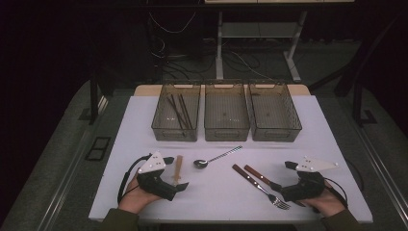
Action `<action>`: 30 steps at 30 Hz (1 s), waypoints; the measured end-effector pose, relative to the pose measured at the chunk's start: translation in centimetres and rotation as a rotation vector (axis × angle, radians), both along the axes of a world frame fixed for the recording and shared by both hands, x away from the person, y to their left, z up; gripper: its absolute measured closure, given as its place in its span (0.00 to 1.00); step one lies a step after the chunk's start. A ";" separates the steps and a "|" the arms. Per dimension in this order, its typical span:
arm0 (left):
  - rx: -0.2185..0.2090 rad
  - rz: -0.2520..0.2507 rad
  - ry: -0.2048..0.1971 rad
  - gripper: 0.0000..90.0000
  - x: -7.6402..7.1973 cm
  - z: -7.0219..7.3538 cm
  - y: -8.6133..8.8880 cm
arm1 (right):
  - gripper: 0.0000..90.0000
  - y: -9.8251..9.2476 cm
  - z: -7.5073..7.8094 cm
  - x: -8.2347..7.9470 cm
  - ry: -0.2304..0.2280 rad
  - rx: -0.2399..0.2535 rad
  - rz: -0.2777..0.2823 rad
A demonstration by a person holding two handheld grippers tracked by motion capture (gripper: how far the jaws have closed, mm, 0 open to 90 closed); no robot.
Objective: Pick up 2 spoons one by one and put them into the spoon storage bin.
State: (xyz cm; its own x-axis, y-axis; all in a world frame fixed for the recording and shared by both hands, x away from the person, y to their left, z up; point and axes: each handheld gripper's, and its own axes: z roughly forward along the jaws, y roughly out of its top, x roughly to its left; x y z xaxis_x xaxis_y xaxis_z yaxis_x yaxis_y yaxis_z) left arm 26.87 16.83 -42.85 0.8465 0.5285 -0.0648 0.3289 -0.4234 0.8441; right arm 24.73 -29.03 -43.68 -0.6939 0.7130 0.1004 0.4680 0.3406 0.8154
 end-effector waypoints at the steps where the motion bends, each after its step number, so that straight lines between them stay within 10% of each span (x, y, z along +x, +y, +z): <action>1: 0.006 0.012 0.003 0.00 0.0 0.0 0.0 | 0.04 0.0 0.0 0.0 0.001 -0.002 0.000; 15: 0.097 0.196 0.023 0.23 2.1 -0.5 0.2 | 0.04 0.2 0.0 0.0 -0.008 -0.010 0.006; 30: 0.139 0.246 0.088 0.46 4.5 -1.3 -0.7 | 0.04 0.3 0.0 0.1 -0.008 -0.014 0.001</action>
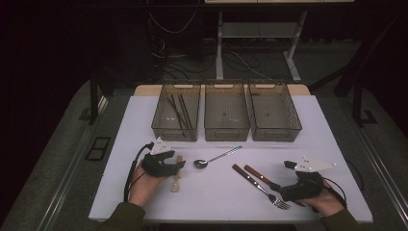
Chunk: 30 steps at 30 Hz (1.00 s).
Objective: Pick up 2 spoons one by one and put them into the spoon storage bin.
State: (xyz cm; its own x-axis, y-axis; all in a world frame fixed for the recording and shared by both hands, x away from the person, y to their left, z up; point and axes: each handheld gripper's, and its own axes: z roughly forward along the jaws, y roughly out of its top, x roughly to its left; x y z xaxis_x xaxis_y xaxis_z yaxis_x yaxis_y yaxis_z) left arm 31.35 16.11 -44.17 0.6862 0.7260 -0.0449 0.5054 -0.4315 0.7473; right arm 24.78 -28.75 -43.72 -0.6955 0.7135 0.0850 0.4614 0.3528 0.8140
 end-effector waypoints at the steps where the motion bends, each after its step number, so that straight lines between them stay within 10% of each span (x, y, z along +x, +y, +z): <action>1: 0.005 0.003 0.006 0.46 0.0 -0.1 -0.1 | 0.04 0.0 0.0 0.0 0.002 0.002 -0.001; 30: 0.061 0.012 0.046 0.69 0.1 -0.5 -0.5 | 0.04 0.2 0.1 0.0 -0.006 -0.002 0.005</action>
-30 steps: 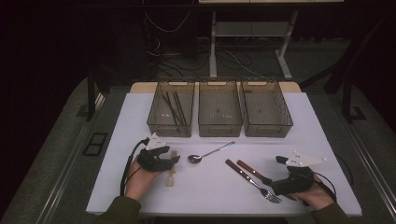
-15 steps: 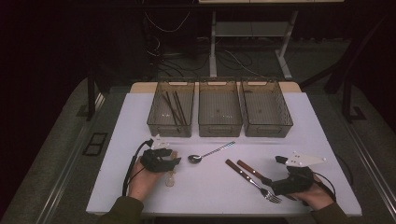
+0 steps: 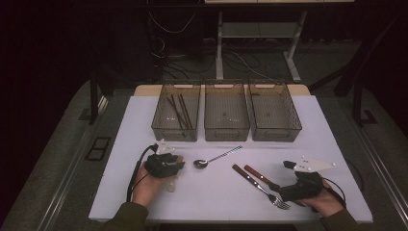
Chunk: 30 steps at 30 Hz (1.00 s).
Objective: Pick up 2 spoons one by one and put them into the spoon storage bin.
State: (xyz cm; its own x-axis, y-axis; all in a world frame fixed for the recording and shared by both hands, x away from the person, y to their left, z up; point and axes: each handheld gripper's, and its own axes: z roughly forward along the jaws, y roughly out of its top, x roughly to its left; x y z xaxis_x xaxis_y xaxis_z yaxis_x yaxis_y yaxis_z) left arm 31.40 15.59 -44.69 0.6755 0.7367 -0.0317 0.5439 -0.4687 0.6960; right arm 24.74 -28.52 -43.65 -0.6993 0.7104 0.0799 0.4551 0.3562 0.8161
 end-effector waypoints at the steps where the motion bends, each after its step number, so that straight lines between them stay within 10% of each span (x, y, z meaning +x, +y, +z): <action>1: -0.002 0.002 0.002 0.70 0.0 0.0 0.0 | 0.04 0.0 0.0 0.0 0.000 0.000 0.000; 14: 0.020 0.022 0.030 0.81 0.0 0.4 0.0 | 0.04 0.0 0.1 0.0 -0.004 -0.002 0.006; 30: -0.050 0.020 0.045 0.82 0.0 0.9 0.9 | 0.04 0.1 0.1 -0.1 -0.011 0.001 0.013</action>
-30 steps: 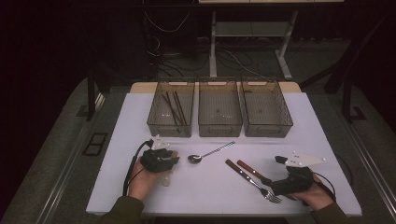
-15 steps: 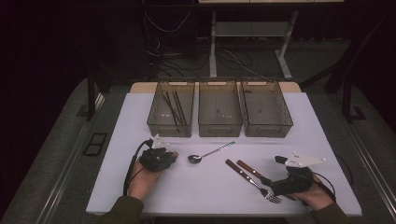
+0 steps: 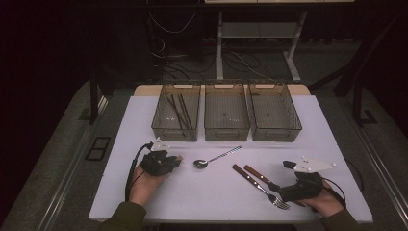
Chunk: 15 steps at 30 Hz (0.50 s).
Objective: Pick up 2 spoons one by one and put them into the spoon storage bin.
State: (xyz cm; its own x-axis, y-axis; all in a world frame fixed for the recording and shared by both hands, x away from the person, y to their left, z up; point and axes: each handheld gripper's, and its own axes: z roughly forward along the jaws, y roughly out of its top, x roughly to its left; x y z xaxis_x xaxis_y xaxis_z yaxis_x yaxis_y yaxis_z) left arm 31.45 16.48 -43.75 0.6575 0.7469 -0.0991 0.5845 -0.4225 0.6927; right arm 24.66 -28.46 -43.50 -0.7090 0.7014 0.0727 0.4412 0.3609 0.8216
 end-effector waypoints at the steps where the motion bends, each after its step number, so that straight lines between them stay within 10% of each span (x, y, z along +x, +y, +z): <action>1: -0.004 -0.003 -0.004 0.82 0.0 0.1 0.0 | 0.04 0.0 0.0 0.0 -0.002 -0.001 0.001; 15: -0.111 -0.040 -0.049 0.82 -0.3 1.8 0.4 | 0.04 0.0 0.0 0.0 -0.005 -0.002 0.005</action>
